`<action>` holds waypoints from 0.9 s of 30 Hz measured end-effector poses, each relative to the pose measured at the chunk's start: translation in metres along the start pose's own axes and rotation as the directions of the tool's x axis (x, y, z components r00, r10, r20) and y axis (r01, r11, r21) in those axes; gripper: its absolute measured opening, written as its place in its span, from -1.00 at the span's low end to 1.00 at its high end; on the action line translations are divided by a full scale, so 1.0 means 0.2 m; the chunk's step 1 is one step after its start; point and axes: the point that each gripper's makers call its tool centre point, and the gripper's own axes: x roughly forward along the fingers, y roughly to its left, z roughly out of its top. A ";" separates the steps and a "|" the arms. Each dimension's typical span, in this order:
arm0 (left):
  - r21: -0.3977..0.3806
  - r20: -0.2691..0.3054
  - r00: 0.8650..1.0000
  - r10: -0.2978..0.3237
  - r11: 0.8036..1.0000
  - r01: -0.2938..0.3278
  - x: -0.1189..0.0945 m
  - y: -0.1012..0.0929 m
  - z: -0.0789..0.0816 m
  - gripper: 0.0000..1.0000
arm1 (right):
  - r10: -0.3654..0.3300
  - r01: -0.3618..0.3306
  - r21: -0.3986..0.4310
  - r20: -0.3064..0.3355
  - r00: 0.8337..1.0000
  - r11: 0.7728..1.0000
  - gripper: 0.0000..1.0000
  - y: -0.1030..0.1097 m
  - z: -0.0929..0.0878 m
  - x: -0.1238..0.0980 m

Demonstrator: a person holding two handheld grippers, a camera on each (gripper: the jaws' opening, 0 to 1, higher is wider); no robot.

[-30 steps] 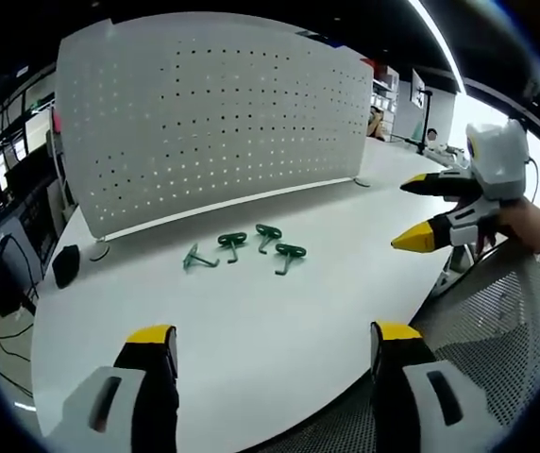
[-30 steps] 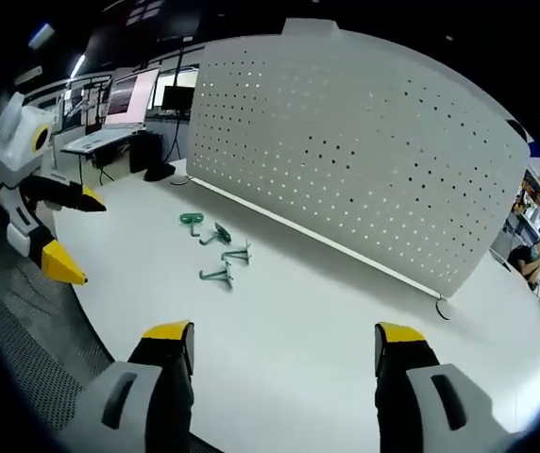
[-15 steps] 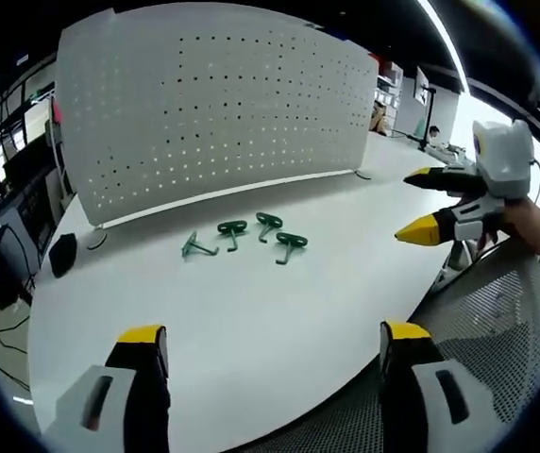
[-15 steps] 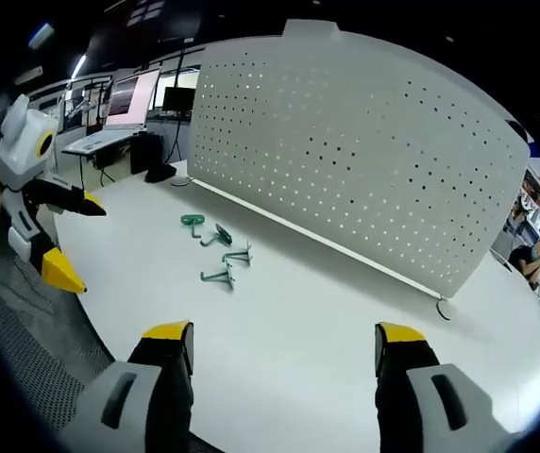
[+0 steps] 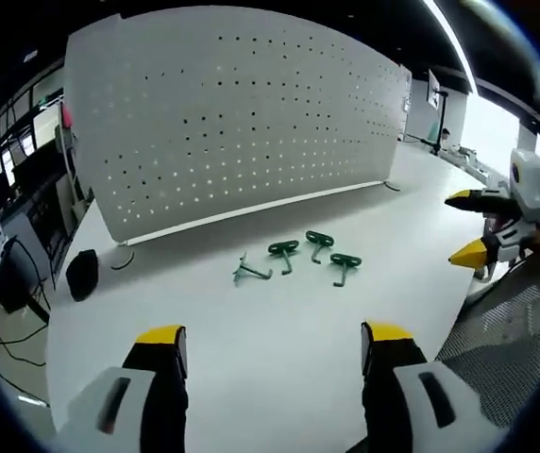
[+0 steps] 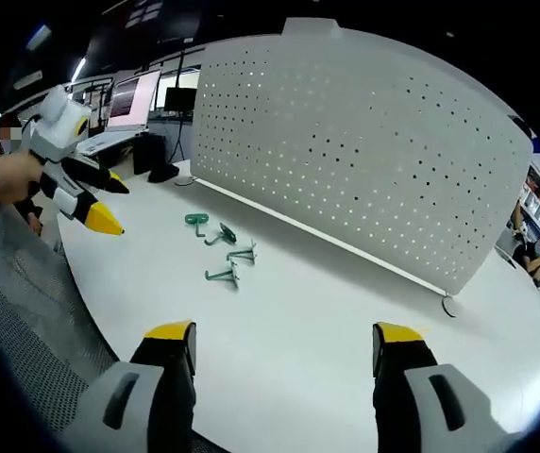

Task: Insert the hook assembly into the mounting plate slot until the hook locks in place.

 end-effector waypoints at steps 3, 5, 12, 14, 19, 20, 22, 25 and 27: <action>0.011 -0.016 1.000 -0.010 1.000 0.010 0.05 0.02 -0.01 0.36 | 0.003 -0.003 -0.003 -0.006 1.000 1.000 0.43 0.00 -0.01 0.00; 0.025 0.008 0.999 -0.035 0.999 0.034 0.09 0.01 0.01 0.29 | 0.006 -0.006 -0.001 -0.008 1.000 1.000 0.43 0.00 -0.01 0.00; 0.061 -0.010 0.999 -0.042 0.997 0.043 0.21 0.04 0.01 0.11 | 0.010 -0.010 -0.002 -0.015 1.000 1.000 0.40 0.01 -0.02 0.00; 0.043 -0.007 0.999 -0.048 0.998 0.048 0.24 0.06 0.02 0.10 | 0.013 -0.013 -0.002 -0.015 1.000 1.000 0.39 0.01 -0.02 0.00; 0.060 -0.020 0.999 -0.043 0.997 0.045 0.31 0.09 0.04 -0.03 | -0.001 0.001 0.007 -0.008 1.000 1.000 0.37 0.00 -0.01 0.00; 0.066 -0.023 0.999 -0.043 0.997 0.044 0.32 0.09 0.04 -0.04 | -0.003 0.003 0.007 -0.011 1.000 1.000 0.37 0.00 -0.01 0.00; 0.078 -0.025 0.999 -0.043 0.996 0.045 0.35 0.10 0.05 -0.11 | -0.006 0.006 0.009 -0.008 1.000 1.000 0.37 -0.01 -0.01 0.00; 0.097 -0.021 0.999 -0.042 0.994 0.044 0.39 0.12 0.06 -0.19 | -0.010 0.010 0.007 -0.010 1.000 1.000 0.36 -0.01 -0.01 0.00; 0.087 -0.029 0.999 -0.043 0.995 0.045 0.42 0.13 0.06 -0.19 | -0.005 0.005 0.006 -0.014 1.000 1.000 0.35 -0.01 -0.02 0.00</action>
